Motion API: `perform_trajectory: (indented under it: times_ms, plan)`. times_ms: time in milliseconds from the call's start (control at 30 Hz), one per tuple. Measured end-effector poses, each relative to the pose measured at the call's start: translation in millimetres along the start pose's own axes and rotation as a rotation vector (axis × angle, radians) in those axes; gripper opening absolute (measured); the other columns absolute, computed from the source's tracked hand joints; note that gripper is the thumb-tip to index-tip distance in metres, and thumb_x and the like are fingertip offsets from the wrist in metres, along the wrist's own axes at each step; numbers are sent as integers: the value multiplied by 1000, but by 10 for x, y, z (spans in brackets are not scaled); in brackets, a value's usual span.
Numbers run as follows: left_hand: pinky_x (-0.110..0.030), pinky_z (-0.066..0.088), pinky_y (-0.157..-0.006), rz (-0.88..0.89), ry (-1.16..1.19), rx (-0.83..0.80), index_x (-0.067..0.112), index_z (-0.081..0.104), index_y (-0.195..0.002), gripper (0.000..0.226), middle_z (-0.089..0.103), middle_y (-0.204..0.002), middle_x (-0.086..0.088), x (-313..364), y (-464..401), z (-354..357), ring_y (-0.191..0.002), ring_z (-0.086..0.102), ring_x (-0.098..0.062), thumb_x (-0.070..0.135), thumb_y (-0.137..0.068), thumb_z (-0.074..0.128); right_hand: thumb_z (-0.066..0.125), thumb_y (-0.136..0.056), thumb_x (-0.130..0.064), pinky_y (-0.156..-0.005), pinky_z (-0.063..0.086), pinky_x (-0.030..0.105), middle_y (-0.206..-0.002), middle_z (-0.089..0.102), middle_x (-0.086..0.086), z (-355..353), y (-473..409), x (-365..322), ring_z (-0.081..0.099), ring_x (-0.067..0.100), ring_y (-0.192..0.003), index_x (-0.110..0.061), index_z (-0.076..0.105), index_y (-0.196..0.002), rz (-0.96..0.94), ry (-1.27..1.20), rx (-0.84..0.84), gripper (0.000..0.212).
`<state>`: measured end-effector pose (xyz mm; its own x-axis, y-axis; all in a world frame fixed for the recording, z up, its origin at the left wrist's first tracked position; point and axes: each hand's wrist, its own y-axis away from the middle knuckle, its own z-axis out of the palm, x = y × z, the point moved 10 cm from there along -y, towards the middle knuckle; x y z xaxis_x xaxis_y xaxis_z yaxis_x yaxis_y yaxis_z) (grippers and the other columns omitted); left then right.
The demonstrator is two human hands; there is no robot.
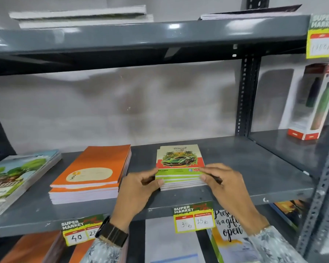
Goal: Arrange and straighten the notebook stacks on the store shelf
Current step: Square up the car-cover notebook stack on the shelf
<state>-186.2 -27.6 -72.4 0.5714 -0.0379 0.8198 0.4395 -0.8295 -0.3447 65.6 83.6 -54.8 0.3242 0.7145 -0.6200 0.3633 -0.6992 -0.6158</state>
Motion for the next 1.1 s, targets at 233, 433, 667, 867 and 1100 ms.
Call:
perform_trajectory:
  times_ms: [233,433,667,867,1100]
  plan:
    - [-21,58,-90,-6,36,97,34,83,-108,28,80,-96,28,47,47,-69,-92,76,8,26,-82,86,80,-84,-24,-93,58,32,-105,78,-14,-84,62,-17,70,2,-98,-25,82,-107,-16,39,132,23]
    - [-12,59,-82,-9,5,131,28,83,-111,31,81,-100,23,25,69,-60,-89,76,8,28,-80,87,80,-84,-19,-89,60,30,-105,78,-14,-103,56,75,71,-2,-95,-24,82,-106,26,-37,134,23]
    - [-21,62,-87,14,-64,186,29,84,-109,30,82,-104,18,67,112,-85,-90,75,9,35,-80,86,80,-85,-20,-87,53,11,-104,78,-17,-94,32,156,70,-6,-95,-26,83,-104,75,-94,86,21]
    - [-25,63,-85,24,-61,203,29,86,-100,19,83,-98,17,64,96,-80,-87,77,3,31,-81,86,77,-88,-13,-77,50,3,-102,79,-16,-63,4,275,69,-6,-95,-25,83,-102,157,-217,63,19]
    - [-12,58,-76,39,-68,203,31,86,-95,16,82,-93,21,51,84,-83,-85,75,8,34,-80,87,78,-87,-10,-78,50,4,-104,77,-15,-42,-35,309,68,-4,-97,-24,84,-100,168,-260,16,20]
